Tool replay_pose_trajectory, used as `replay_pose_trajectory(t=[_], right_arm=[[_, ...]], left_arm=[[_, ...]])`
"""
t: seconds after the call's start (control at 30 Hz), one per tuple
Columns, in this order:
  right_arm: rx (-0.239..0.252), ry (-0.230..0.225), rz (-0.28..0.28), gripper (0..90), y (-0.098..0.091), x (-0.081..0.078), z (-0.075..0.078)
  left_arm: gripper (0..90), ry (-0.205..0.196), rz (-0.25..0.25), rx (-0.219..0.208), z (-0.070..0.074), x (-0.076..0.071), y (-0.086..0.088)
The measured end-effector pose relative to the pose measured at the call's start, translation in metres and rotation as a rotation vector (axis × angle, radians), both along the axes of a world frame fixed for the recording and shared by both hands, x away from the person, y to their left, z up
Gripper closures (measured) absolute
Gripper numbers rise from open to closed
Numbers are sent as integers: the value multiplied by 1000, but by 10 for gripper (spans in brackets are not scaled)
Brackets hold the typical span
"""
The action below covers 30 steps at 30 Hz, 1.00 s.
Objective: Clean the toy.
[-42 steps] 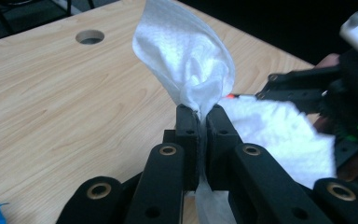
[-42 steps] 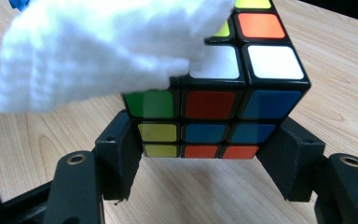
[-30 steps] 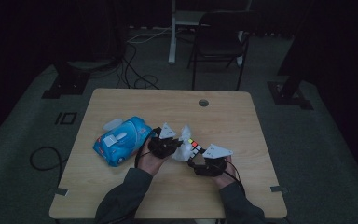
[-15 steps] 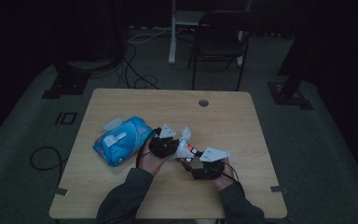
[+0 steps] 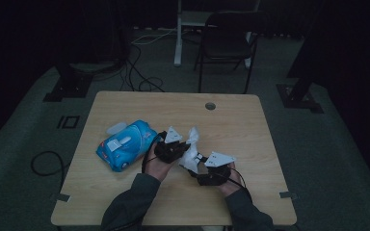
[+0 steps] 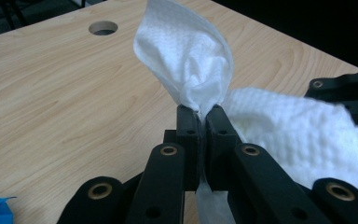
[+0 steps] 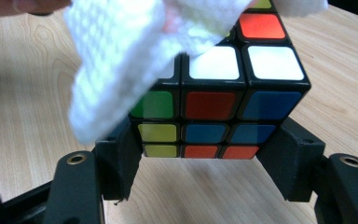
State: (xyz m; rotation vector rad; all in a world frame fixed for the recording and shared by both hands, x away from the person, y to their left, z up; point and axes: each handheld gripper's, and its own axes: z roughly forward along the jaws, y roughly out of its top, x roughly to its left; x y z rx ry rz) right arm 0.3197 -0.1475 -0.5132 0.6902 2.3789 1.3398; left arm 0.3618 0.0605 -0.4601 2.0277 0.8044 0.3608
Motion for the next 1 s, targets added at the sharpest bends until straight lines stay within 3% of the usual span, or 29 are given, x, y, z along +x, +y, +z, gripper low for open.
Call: replay_pose_trajectory(t=[0.23,0.53,0.7,0.8,1.0], right_arm=[[-10,2,-8,350,0,0,-1],[27,-5,-36,350,-7,1,3],[42,-1,-52,350,-11,3,4],[48,0,-61,350,-12,3,4],[38,11,-60,350,-11,4,2]], left_arm=[[870,-11,13,24,-2,-2,0],[872,-3,13,67,-9,-4,-4],[872,-11,-11,111,-9,-8,-2],[872,-7,-14,117,-10,-10,-1],[872,-7,-12,78,-7,-15,4]])
